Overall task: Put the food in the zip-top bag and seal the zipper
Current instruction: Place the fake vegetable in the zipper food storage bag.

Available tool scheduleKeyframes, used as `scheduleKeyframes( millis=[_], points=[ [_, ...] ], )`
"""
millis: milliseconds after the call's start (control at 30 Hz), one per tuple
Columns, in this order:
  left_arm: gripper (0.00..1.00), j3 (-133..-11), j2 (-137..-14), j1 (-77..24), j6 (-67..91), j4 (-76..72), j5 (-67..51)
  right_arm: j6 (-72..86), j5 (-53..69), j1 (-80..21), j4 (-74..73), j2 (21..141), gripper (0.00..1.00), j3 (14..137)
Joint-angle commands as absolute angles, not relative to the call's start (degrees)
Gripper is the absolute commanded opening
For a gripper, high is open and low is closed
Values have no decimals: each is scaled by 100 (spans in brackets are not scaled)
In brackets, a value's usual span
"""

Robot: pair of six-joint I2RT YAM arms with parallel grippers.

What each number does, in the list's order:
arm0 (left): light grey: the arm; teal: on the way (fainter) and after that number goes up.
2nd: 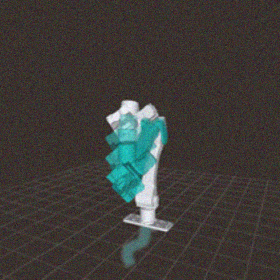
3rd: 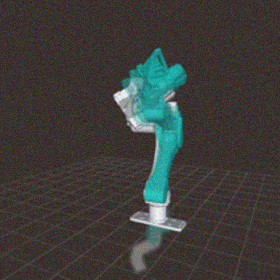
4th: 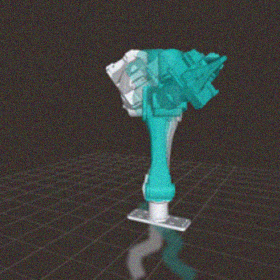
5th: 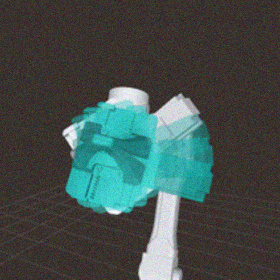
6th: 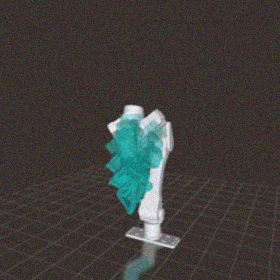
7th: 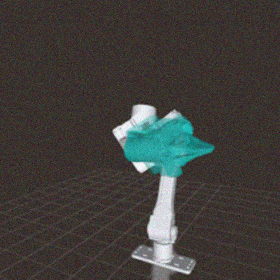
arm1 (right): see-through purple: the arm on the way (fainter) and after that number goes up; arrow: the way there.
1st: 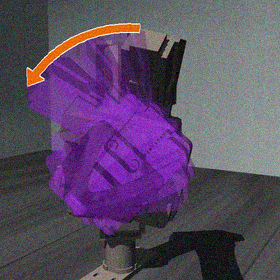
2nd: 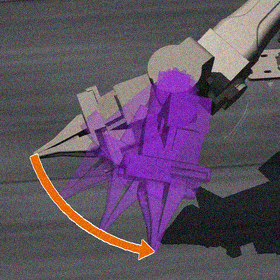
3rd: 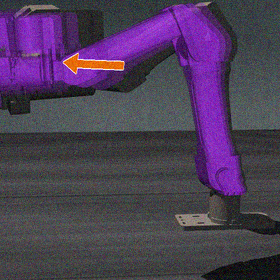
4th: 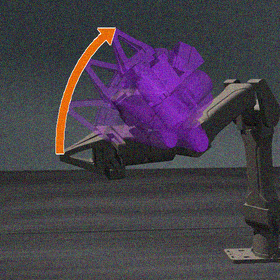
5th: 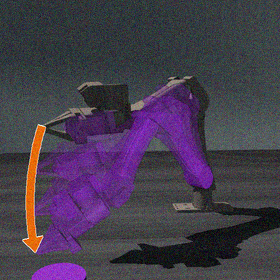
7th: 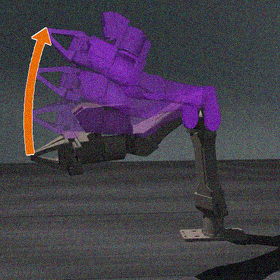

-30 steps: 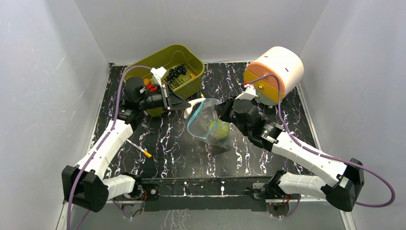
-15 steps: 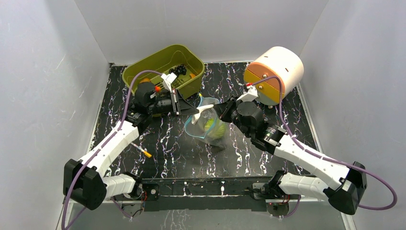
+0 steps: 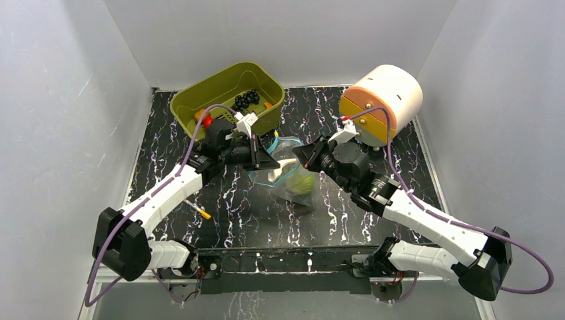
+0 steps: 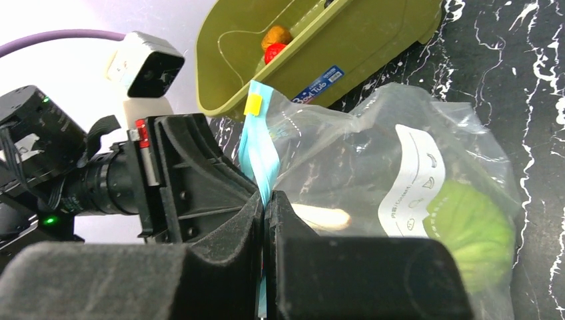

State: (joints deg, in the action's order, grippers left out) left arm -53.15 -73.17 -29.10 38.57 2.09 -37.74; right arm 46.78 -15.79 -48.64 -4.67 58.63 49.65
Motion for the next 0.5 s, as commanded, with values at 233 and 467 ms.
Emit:
scheduleKeyframes(
  millis=[233,467],
  points=[
    [24,-5817,-7328,-3091,3615,286,-3766,4843,-1558,-4864,38,5652,0,4795],
    [59,-5955,-6827,-3093,3488,521,-3610,4833,-1580,-4862,-324,5663,0,4954]
  ],
)
